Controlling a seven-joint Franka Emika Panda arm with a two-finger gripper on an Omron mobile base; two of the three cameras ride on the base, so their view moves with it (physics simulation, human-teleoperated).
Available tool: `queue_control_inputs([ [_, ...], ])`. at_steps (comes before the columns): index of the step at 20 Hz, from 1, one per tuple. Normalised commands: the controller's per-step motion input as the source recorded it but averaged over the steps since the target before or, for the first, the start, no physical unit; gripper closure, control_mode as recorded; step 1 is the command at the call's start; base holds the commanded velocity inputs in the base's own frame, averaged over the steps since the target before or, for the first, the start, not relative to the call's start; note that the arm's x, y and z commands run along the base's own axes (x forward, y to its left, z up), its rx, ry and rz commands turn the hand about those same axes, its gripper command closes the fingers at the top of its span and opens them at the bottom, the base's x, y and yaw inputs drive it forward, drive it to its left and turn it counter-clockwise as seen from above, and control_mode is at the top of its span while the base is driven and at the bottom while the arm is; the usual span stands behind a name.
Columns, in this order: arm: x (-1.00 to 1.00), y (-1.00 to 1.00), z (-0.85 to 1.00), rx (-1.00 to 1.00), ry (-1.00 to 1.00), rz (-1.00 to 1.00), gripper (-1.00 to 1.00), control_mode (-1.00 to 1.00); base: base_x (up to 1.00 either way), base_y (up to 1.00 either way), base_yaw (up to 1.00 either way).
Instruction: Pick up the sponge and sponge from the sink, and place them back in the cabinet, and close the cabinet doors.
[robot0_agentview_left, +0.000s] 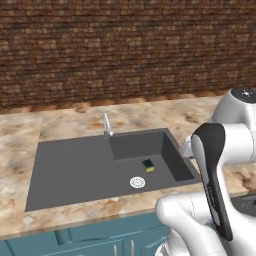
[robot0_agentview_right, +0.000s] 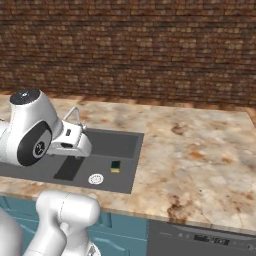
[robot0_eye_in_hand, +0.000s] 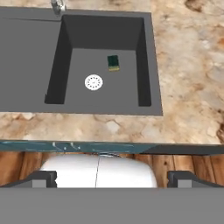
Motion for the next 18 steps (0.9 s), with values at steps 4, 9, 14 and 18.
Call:
queue_control_inputs([
  [4,0.72,0.21,0.00,0.00,0.00,0.00,-1.00,-1.00,0.00,0.00,0.00],
  [9,0.66,0.12,-0.02,0.00,0.00,0.00,-1.00,-1.00,0.00,0.00,0.00],
  [14,0.58,0.00,-0.14,0.00,0.00,0.00,-1.00,-1.00,0.00,0.00,0.00],
  [18,0.50,0.00,-0.21,0.00,0.00,0.00,-1.00,-1.00,0.00,0.00,0.00],
])
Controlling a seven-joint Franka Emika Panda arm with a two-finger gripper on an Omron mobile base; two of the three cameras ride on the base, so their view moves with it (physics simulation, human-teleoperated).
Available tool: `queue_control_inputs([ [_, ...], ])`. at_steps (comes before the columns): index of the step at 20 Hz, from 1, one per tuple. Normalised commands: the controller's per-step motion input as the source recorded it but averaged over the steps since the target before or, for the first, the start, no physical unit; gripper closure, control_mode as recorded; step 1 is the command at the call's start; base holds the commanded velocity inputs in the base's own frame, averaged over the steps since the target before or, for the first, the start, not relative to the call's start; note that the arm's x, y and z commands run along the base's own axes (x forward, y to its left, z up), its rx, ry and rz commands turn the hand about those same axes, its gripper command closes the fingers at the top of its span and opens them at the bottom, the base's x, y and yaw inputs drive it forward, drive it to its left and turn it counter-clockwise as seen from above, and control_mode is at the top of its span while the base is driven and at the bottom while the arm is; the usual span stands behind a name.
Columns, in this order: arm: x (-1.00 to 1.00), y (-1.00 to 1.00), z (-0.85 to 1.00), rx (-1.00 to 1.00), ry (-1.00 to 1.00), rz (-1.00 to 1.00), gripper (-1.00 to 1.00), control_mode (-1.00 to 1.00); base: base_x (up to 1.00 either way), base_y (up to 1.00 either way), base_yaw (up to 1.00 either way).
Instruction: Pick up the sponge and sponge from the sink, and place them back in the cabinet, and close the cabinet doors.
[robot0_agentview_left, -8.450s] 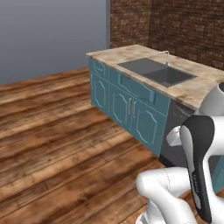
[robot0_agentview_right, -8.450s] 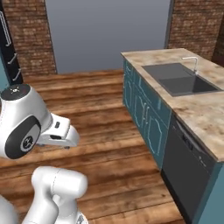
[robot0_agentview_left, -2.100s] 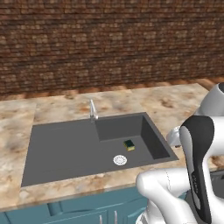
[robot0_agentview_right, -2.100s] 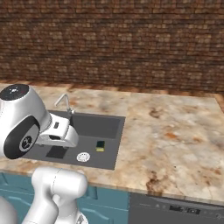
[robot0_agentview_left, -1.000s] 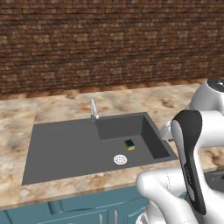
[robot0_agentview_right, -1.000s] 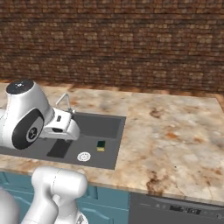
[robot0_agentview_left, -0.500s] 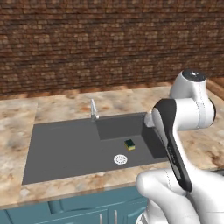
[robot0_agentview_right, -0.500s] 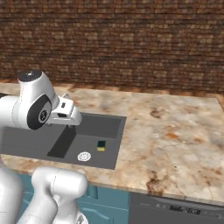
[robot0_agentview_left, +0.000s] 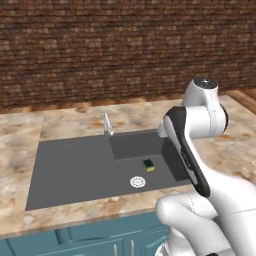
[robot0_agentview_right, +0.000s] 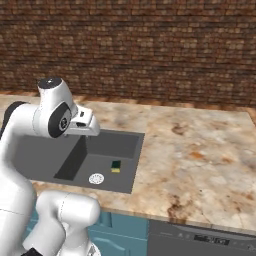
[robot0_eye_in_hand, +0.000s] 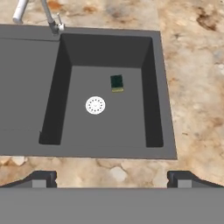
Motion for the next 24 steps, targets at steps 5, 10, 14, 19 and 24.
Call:
queue_control_inputs([
  [5,0.53,0.00,-0.23,0.00,0.00,0.00,-1.00,-1.00,0.00,0.00,0.00],
  [10,0.46,0.00,-0.37,0.00,0.00,0.00,-1.00,-1.00,0.00,0.00,0.00],
  [14,0.36,0.00,-0.43,0.00,0.00,0.00,-1.00,-1.00,0.00,0.00,0.00],
  [19,0.34,0.00,-0.47,0.00,0.00,0.00,-1.00,-1.00,0.00,0.00,0.00],
  [24,0.39,0.00,-0.41,0.00,0.00,0.00,-1.00,-1.00,0.00,0.00,0.00],
])
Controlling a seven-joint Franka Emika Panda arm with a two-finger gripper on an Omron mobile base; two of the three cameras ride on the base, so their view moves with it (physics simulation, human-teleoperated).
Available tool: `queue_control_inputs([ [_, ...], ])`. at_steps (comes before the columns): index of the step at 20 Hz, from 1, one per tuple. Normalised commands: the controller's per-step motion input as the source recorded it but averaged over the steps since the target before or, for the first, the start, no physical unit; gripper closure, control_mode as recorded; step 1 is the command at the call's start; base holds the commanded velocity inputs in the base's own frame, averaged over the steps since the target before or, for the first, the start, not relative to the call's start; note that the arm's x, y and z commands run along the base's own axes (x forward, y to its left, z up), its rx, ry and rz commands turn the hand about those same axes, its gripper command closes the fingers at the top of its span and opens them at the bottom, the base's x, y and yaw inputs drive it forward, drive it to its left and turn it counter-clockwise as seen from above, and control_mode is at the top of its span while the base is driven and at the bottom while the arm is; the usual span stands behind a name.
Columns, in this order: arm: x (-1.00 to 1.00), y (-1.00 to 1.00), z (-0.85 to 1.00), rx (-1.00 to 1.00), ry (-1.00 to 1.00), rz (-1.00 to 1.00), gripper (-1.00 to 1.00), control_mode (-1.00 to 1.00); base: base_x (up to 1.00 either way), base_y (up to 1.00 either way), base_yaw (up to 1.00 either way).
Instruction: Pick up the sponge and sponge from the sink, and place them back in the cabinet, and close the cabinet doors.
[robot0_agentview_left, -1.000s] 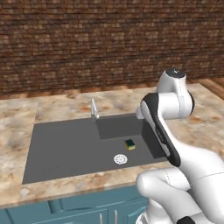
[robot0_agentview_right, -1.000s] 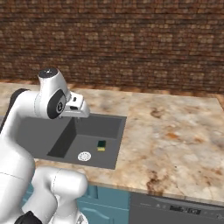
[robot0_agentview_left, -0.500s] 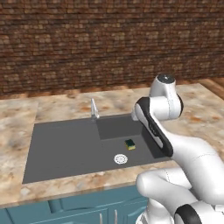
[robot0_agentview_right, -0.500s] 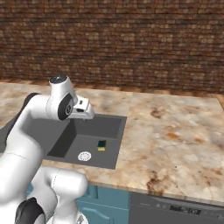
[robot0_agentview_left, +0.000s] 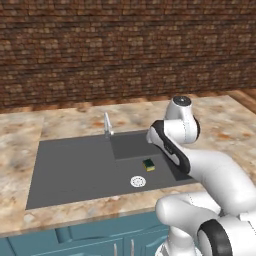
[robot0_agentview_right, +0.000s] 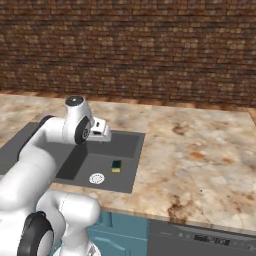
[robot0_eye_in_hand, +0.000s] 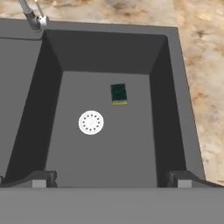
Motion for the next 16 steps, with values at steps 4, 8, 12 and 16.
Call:
queue_control_inputs([
  [4,0.39,0.00,-0.39,0.00,0.00,0.00,-1.00,-1.00,0.00,0.00,0.00],
  [8,0.36,-0.04,-0.33,0.01,0.00,0.00,-1.00,-1.00,0.00,0.00,0.00],
  [12,0.32,-0.07,-0.33,0.00,0.00,0.00,-1.00,-1.00,0.00,0.00,0.00],
  [16,0.29,-0.14,-0.30,0.01,0.00,0.00,-1.00,-1.00,0.00,0.00,0.00],
])
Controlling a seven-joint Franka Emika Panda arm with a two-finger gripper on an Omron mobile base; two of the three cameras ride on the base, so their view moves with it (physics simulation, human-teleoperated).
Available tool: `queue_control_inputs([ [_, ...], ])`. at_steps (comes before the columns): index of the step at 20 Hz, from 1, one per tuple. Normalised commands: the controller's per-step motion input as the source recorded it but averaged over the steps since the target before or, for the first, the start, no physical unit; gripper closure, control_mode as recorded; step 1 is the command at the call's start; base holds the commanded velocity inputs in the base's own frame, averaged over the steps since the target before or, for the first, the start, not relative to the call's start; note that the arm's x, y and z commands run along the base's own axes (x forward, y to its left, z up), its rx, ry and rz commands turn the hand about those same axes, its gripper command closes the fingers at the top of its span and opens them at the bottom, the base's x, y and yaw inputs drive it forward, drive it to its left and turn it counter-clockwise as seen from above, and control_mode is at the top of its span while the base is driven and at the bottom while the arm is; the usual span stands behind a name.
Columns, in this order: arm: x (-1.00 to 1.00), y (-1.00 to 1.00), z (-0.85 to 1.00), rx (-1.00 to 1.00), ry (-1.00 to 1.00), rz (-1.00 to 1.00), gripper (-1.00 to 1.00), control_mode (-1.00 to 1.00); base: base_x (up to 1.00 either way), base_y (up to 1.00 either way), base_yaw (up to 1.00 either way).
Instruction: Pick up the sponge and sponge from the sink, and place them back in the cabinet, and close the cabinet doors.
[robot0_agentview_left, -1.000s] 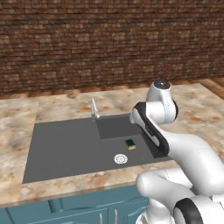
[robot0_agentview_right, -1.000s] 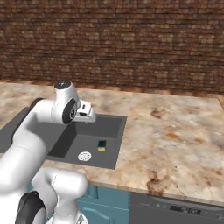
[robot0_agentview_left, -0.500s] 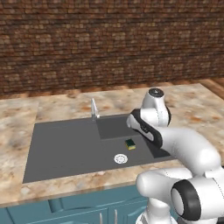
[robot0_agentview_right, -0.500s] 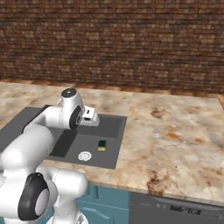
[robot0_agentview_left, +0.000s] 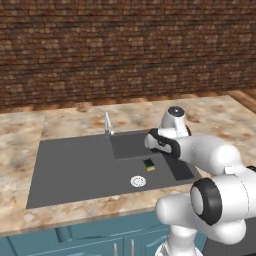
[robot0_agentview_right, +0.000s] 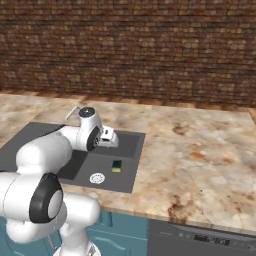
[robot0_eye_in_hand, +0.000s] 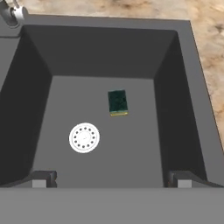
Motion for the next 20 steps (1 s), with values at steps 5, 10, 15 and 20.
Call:
queue_control_inputs([
  [5,0.28,-0.13,-0.29,0.01,0.00,0.00,-1.00,-1.00,0.00,0.00,0.00],
  [10,0.25,-0.04,-0.29,0.00,0.00,0.00,-1.00,-1.00,0.00,0.00,0.00],
  [15,0.23,-0.01,-0.29,0.00,0.00,0.00,-1.00,-1.00,0.00,0.00,0.00],
  [20,0.27,0.00,-0.22,0.00,0.00,0.00,-1.00,-1.00,0.00,0.00,0.00],
])
